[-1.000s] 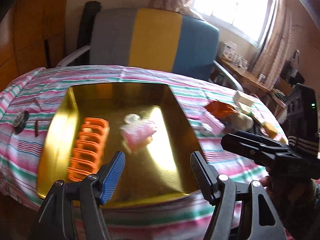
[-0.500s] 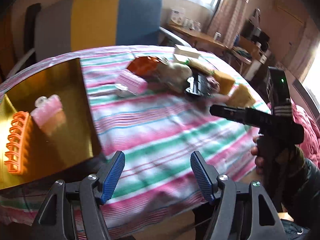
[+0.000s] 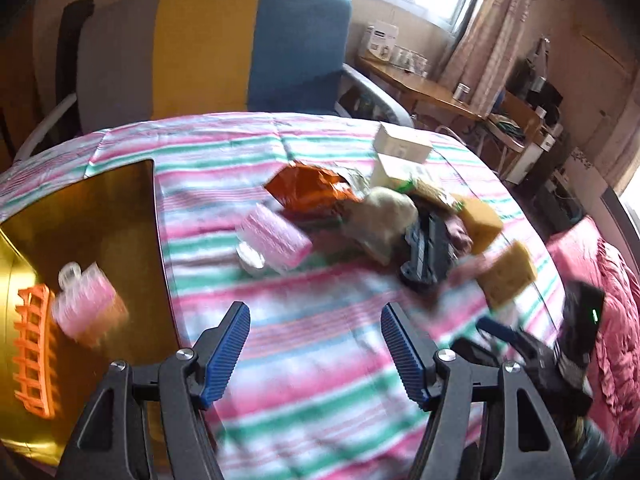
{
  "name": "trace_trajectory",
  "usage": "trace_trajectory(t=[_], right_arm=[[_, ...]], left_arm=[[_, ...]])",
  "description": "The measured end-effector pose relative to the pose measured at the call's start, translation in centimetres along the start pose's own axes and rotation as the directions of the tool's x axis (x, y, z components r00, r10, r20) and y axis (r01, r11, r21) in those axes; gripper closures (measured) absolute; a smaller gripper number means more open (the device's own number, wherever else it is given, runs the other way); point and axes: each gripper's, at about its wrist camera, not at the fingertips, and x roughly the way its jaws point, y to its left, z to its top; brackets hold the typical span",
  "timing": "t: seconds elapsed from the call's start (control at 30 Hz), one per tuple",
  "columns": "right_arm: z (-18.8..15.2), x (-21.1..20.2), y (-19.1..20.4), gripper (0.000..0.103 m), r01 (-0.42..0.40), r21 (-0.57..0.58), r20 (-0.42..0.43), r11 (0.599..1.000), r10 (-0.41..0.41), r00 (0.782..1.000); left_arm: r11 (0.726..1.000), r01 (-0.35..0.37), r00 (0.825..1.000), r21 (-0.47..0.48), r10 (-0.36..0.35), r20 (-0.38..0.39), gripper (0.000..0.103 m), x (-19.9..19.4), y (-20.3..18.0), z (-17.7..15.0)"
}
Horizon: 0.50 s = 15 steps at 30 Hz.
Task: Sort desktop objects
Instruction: 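Move left tool to large clear-pink hair roller and grasp it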
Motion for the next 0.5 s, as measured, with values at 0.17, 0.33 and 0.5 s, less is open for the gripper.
trace_trajectory(t=[0.17, 0.33, 0.5], right_arm=[[-0.5, -0.3, -0.5, 0.0, -0.022, -0.002, 0.038, 1.0, 0.022, 0.999], [-0.4, 0.0, -0.4, 0.0, -0.023, -0.011, 0.051, 1.0, 0.023, 0.998], [-0.2, 0.4, -0.5, 0.0, -0.035, -0.012, 0.06, 0.999, 0.036, 0.998]], left_arm=[[0.996, -0.064, 0.998, -0.06, 0.063, -0.015, 0.033, 2.9, 1.3, 4.0], [0.99, -0.132, 0.991, -0.04, 0.13, -0.041, 0.034, 6.3, 1.5, 6.6], [0.981, -0.19, 0.979, -0.027, 0.187, -0.081, 0.034, 9.6, 1.8, 7.9]])
